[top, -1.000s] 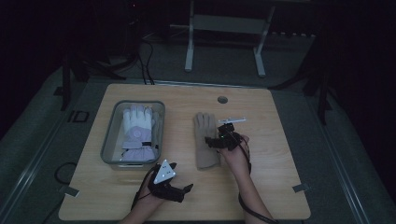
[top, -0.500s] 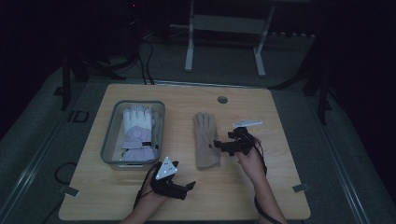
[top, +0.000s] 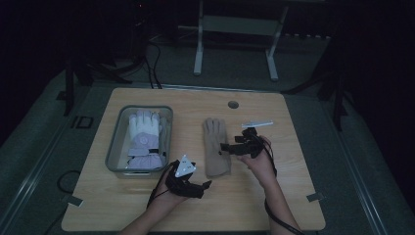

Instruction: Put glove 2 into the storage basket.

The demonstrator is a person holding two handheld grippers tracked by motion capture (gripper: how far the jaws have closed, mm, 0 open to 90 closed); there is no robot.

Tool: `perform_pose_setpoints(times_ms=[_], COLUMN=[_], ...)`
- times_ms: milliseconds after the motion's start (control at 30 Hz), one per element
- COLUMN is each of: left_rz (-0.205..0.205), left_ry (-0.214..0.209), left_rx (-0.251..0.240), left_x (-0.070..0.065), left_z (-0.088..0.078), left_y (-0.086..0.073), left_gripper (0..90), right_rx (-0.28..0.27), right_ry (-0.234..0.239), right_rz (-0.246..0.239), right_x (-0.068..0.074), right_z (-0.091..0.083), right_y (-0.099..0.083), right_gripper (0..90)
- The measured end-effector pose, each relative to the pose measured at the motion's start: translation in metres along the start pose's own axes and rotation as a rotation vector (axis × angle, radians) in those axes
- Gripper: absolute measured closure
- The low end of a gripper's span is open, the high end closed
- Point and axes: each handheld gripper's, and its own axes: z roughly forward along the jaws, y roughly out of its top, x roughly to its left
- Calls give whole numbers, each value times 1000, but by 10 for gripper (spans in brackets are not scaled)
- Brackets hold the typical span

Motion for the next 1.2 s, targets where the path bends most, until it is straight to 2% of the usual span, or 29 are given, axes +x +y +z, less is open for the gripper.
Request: perform_pose_setpoints(times_ms=[33,100,167,300,333,433,533,600,733,833,900,967,1000,1067,1100,1167,1200], left_rz=[7,11,10,29,34,28,42,64,69,92,125,149,157,194,223,229,237], left_ry=[-3,-11,-28,1,10,-1,1,0,-12,-25,-12,-5,4,27,45,54,57], left_rx=[-3,1,15,60,75,117,160,197,214,221,233,246,247,259,258,261,263], left_x=[0,0,0,-2,-4,-3,-1,0,2,2,0,-3,-4,-7,-8,-9,-9], left_z=[2,5,11,27,32,47,59,65,70,71,72,74,75,78,78,78,78], left_y=[3,8,14,24,26,28,27,25,20,20,20,21,21,21,21,22,23], left_gripper=[162,268,370,528,532,532,530,530,487,431,366,286,277,283,316,394,404], right_rx=[4,7,16,25,28,48,74,97,135,161,171,178,178,180,182,185,184], right_ry=[-22,-28,-37,-60,-61,-61,-57,-57,-49,-43,-37,-16,-9,-18,-23,-32,-33], right_rz=[-1,20,43,92,100,117,134,142,155,131,131,148,159,146,138,128,128], right_x=[-2,-7,-12,-21,-23,-29,-33,-34,-34,-34,-34,-35,-35,-33,-32,-31,-30], right_z=[2,6,14,29,33,46,61,69,78,80,80,80,80,79,79,79,79], right_y=[1,4,6,11,13,16,17,17,15,16,17,16,16,16,16,17,17], right_gripper=[275,338,343,331,307,271,216,219,238,346,454,569,608,648,654,661,663])
